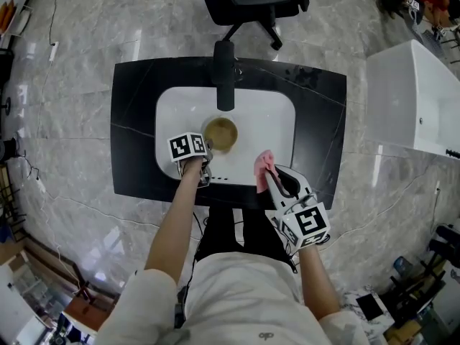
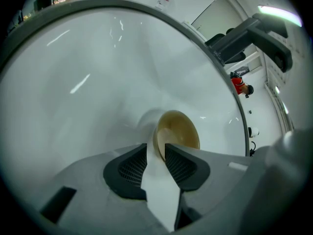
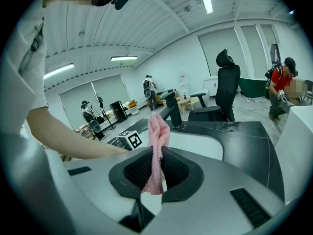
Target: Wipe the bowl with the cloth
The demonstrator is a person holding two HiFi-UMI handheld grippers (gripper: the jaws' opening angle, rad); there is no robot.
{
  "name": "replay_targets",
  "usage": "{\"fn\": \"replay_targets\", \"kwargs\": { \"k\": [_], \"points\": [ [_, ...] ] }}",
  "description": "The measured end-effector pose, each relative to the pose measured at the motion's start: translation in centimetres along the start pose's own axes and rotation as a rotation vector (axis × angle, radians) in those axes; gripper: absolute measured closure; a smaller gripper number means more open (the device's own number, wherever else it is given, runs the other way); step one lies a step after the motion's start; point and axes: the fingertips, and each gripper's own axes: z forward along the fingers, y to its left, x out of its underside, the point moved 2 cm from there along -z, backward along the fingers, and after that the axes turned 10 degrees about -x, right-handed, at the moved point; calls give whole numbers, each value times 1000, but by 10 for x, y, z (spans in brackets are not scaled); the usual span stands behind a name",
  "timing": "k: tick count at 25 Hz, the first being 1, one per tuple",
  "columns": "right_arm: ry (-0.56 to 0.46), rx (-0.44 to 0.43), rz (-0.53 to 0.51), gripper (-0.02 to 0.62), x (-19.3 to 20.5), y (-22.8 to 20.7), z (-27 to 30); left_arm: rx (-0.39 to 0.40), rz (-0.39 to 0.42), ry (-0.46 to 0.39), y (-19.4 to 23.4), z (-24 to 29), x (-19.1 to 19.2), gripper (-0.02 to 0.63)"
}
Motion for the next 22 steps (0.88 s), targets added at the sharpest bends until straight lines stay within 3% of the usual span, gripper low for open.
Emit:
{"fn": "replay_targets", "kwargs": {
  "k": [7, 15, 22],
  "points": [
    [-25, 20, -9, 561, -6, -2, -7, 16, -11, -74, 1, -26, -5, 494],
    [-54, 10, -43, 561, -19, 9, -14, -6, 21, -141, -3, -65, -1, 559],
    [-79, 27, -70, 561, -32, 20, -27, 34, 67, -231, -25, -114, -8, 592]
  ]
}}
